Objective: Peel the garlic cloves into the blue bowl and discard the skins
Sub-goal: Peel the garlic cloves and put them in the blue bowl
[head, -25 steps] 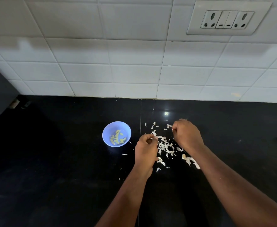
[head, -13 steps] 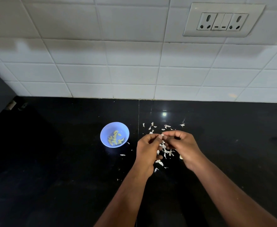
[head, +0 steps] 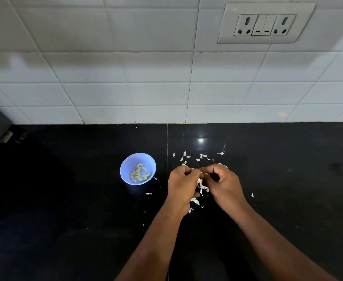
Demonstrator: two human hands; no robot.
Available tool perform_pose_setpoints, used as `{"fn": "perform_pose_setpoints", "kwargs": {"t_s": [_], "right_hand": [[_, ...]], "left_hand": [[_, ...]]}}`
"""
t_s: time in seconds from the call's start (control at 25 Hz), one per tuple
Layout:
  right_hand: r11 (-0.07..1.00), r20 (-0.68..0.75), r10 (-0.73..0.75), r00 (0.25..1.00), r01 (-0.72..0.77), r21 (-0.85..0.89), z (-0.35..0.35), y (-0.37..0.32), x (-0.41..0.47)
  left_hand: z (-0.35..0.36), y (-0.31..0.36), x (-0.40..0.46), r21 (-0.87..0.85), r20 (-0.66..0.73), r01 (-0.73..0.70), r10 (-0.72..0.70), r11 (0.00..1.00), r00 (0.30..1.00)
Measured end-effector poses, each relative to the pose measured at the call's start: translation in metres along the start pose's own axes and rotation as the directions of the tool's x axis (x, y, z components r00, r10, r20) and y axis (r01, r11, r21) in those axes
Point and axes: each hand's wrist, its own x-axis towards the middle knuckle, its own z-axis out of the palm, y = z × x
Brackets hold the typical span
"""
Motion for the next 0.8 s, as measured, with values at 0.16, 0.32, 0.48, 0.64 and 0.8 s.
{"fn": "perform_pose_setpoints", "kwargs": {"t_s": [0.16, 0.32, 0.48, 0.64, 0.8], "right_hand": [[1.000, -0.044, -0.010, 0.999, 0.009, -0.026, 0.007, 0.006, -0.001], [0.957, -0.023, 0.186, 0.982, -0.176, 0.230, 0.007, 0.011, 0.003], [0.794, 0.083, 0.307, 0.948, -0.303, 0.528, 0.007, 0.006, 0.000], [0.828, 0.054, 0.303, 0.952, -0.291, 0.480, 0.008, 0.003, -0.002], [0.920, 0.051, 0.215, 0.975, -0.220, 0.325, 0.007, 0.000, -0.002]], "left_hand": [[0.000, -0.001, -0.002, -0.141, -0.011, 0.028, -0.029, 0.990, 1.000], [-0.009, -0.003, 0.003, -0.123, -0.079, 0.013, -0.023, 0.992, 0.997], [-0.025, -0.020, 0.015, 0.331, -0.138, -0.021, 0.070, 0.943, 0.988], [-0.024, -0.016, 0.003, 0.351, -0.048, -0.110, 0.135, 0.930, 0.990], [-0.012, -0.009, -0.006, 0.212, -0.010, -0.184, 0.191, 0.960, 0.982]]}}
